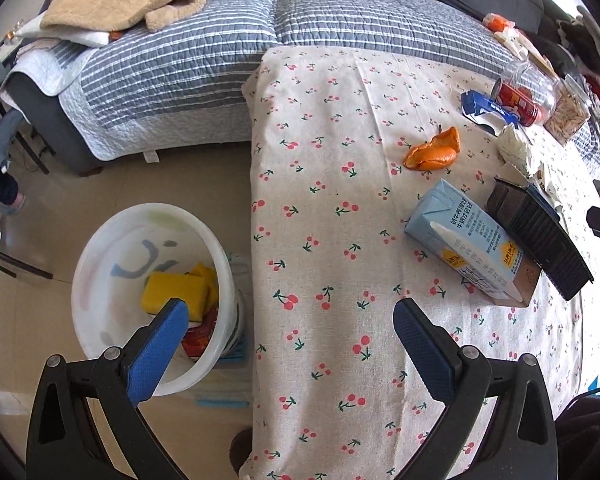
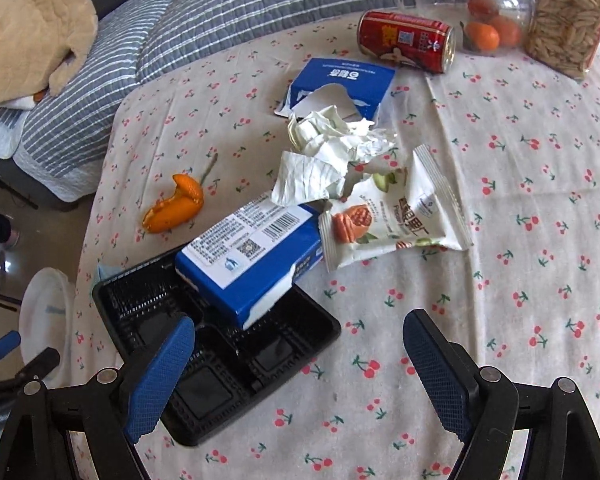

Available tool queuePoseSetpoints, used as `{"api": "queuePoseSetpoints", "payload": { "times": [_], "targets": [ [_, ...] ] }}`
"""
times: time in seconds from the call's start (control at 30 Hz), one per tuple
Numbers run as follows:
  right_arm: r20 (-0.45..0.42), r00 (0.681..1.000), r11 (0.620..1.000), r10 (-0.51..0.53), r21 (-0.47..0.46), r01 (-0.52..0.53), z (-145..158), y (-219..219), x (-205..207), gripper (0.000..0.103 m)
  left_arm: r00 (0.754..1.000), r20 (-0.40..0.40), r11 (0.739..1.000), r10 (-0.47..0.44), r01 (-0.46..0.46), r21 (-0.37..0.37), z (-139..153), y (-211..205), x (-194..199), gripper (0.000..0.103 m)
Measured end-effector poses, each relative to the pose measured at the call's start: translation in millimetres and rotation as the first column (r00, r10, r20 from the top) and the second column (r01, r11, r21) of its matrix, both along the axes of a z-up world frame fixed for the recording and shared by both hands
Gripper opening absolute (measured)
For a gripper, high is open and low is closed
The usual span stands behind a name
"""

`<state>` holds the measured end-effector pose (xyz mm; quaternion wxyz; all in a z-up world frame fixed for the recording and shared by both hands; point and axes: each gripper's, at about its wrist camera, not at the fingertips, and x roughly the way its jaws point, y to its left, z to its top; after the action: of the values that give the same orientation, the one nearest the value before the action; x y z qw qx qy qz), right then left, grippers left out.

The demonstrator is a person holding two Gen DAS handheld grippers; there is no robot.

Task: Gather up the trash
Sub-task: 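Move both tools back to the table toward the carton and tissue box, then grasp the milk carton with the left tool while the right tool grasps the blue tissue box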

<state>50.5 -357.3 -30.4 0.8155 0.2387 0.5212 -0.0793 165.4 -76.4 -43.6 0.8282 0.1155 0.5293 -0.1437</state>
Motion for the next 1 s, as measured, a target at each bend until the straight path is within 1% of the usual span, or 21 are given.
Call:
{"api": "queuePoseSetpoints", "payload": {
  "times": [0.27, 0.4, 0.43, 0.47, 0.57, 0.67, 0.77, 0.9, 1.0],
  "targets": [
    [-0.044, 0.999, 0.996, -0.022, 0.09, 0.026, -25, 15, 52, 0.089, 1.0, -0.005, 1.0, 0.002, -0.002, 0.014, -5, -4, 9, 0.103],
    [-0.072, 0.996, 0.99, -0.043, 0.128, 0.052, -39, 17, 64, 0.089, 1.0, -0.008, 1.0, 0.002, -0.002, 0.029, -9, -4, 13, 0.103],
    [-0.084, 0.995, 0.99, -0.05, 0.128, 0.061, -42, 17, 65, 0.086, 1.0, -0.011, 1.0, 0.003, -0.003, 0.031, -10, -4, 13, 0.103],
    [-0.093, 0.994, 0.99, -0.056, 0.126, 0.068, -44, 15, 64, 0.083, 1.0, -0.014, 0.999, 0.004, -0.003, 0.032, -11, -3, 14, 0.103],
    [-0.096, 0.994, 0.99, -0.055, 0.122, 0.066, -45, 11, 60, 0.077, 1.0, -0.017, 0.999, 0.0, 0.001, 0.035, -13, -4, 15, 0.103],
    [-0.085, 0.995, 0.992, -0.052, 0.107, 0.061, -40, 3, 51, 0.073, 1.0, -0.021, 0.999, -0.007, 0.008, 0.04, -14, -7, 15, 0.103],
    [-0.061, 0.997, 0.993, -0.046, 0.103, 0.053, -28, -6, 39, 0.073, 0.999, -0.036, 1.0, -0.014, 0.015, 0.027, -13, -12, 15, 0.103],
    [-0.022, 0.999, 0.995, -0.048, 0.092, 0.05, -10, -16, 19, 0.073, 0.999, -0.05, 0.999, 0.019, -0.02, -0.024, -6, -21, 15, 0.103],
    [-0.001, 0.999, 0.996, -0.052, 0.075, 0.052, 0, -22, 3, 0.073, 0.994, -0.077, 0.992, 0.077, -0.084, -0.098, 1, -28, 18, 0.103]
  ]
}}
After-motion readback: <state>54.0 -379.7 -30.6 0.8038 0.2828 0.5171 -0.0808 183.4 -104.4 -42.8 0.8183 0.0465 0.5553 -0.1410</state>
